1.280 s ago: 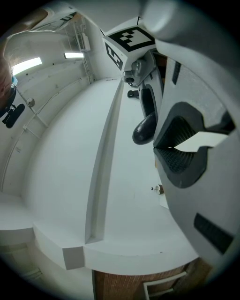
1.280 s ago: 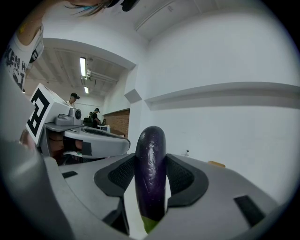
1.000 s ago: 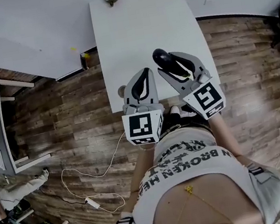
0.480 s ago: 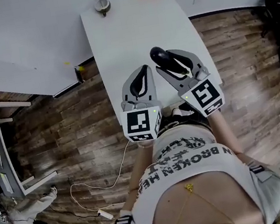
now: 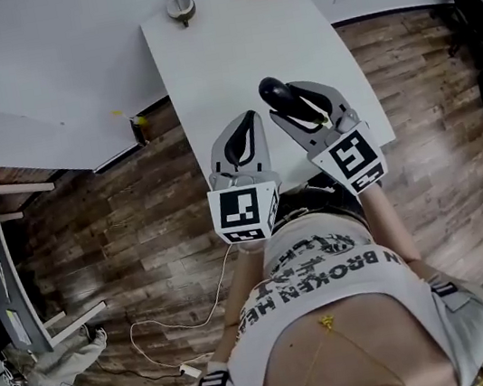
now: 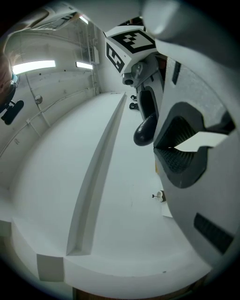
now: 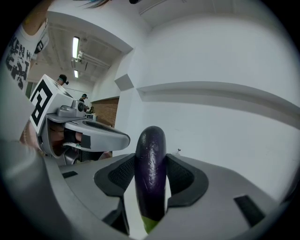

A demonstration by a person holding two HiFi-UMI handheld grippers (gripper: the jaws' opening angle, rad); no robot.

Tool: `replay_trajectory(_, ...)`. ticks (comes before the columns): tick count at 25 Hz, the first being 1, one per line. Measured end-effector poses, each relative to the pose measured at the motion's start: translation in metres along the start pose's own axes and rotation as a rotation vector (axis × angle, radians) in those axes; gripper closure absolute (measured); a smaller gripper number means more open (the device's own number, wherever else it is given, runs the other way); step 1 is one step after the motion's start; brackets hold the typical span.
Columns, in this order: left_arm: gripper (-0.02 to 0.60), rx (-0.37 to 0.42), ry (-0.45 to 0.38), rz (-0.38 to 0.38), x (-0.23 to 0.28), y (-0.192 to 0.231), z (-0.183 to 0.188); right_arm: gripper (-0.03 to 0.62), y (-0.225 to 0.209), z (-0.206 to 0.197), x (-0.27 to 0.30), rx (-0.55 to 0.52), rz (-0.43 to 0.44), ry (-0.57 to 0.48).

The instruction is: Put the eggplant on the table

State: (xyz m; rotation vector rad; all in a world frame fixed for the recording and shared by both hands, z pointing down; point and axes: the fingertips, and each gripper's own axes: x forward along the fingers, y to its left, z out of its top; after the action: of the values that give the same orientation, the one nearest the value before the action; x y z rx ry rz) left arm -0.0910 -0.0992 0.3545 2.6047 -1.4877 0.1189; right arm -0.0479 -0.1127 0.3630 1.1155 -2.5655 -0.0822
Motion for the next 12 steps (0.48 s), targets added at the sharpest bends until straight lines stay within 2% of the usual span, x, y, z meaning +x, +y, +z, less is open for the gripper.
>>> replay_trajectory(6,0.575,-0.004,0.035,-0.024,-0.003,0.016,-0.014,0.39,0.013,-0.01,0.018,-0.021,0.0,0.044)
replay_trajectory(12,0.575,0.001,0.052,-0.027,0.006,0.016,-0.018,0.39,0.004,-0.02,0.02,-0.047,0.008,0.075)
